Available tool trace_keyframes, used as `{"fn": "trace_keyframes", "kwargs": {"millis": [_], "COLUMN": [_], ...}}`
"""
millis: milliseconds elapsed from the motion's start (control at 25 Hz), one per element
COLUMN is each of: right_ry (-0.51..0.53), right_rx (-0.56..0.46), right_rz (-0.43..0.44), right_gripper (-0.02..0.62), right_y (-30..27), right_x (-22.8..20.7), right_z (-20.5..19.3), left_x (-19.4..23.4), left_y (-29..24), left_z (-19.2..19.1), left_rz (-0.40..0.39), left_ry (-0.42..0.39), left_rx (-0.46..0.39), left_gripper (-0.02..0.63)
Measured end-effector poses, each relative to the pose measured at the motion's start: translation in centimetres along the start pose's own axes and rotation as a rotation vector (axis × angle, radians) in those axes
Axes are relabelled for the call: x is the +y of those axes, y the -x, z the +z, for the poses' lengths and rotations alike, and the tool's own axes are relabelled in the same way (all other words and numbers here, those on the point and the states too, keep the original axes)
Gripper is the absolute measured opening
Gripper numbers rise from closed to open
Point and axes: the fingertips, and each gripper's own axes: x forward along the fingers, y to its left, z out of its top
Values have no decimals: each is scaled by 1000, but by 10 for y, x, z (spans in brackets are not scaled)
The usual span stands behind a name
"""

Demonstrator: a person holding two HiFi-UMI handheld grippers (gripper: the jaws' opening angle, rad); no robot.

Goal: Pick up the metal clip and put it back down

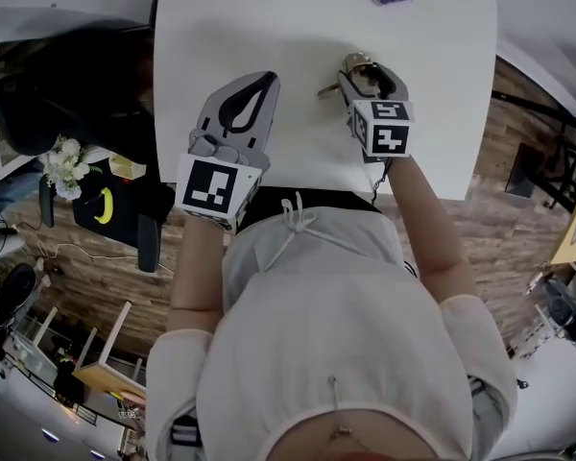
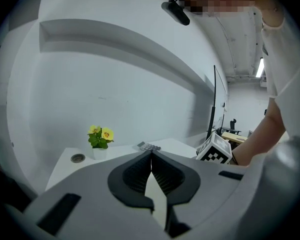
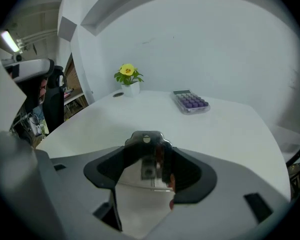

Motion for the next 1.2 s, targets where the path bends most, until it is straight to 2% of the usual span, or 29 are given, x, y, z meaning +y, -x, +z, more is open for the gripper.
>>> {"fn": "trace_keyframes", "kwargs": {"millis": [360, 480, 600, 720, 1000, 1120, 1200], "right_ry": [-33, -34, -35, -33, -65, -52, -37], "right_rx": [42, 47, 62, 65, -34, -117, -187], "right_rz": [-15, -25, -26, -26, -28, -29, -47], "right_gripper": [294, 296, 298, 301, 314, 309, 279], "right_y": [-10, -10, -11, -11, 19, 46, 67], "right_x": [-1, -2, -2, -1, -1, 0, 1], "right_z": [-12, -12, -12, -10, 12, 33, 50], "left_x": [5, 6, 5, 4, -5, -12, -17], "left_y": [-6, -8, -8, -7, 5, 13, 21], "left_z": [-10, -7, -6, 4, 23, 39, 46], "left_rz": [2, 0, -2, -6, -15, -22, -31], "left_ry": [23, 4, 16, -1, -42, -80, -90], "left_rx": [35, -5, 10, -37, -47, -102, -113], "left_gripper": [18, 18, 18, 18, 18, 18, 18]}}
